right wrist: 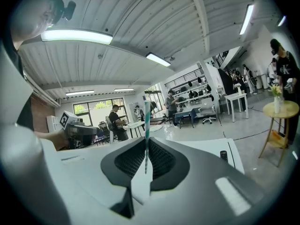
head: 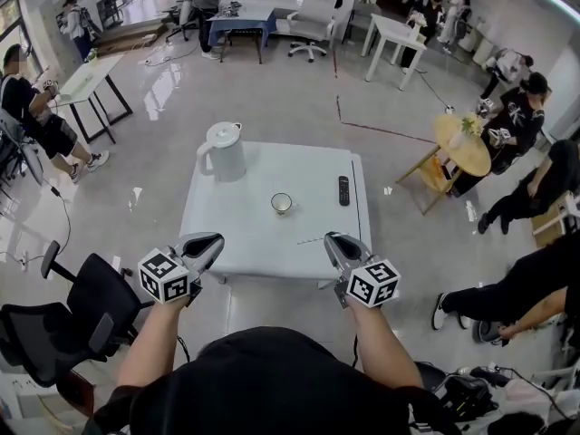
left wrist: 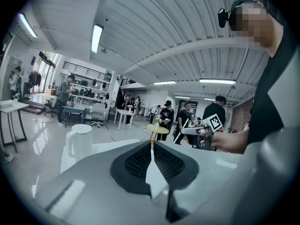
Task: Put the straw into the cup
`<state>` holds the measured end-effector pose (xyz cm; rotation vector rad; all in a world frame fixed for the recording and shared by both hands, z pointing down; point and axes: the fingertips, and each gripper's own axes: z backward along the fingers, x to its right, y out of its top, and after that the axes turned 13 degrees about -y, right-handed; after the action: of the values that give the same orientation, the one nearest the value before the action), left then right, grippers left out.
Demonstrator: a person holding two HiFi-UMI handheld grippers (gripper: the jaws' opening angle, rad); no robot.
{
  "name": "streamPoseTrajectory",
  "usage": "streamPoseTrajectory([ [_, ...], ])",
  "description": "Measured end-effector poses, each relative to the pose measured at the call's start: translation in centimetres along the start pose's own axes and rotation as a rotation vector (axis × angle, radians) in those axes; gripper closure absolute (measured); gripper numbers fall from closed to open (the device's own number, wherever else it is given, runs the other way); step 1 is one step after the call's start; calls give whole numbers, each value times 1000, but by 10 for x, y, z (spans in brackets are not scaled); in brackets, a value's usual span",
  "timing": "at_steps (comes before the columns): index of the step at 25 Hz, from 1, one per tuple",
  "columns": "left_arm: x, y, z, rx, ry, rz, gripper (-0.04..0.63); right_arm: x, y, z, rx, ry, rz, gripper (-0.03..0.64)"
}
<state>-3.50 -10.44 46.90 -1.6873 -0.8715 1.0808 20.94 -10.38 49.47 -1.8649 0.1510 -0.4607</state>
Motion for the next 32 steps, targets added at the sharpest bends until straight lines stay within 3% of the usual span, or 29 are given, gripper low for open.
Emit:
streamPoseTrajectory([
  [17,-12,3,9,15,18,-11,580,9,12,-21,-3,-2,45,563],
  [32,-72,10,-1,20,-17,17,580,18,23,-77,-21,-45,48,563],
])
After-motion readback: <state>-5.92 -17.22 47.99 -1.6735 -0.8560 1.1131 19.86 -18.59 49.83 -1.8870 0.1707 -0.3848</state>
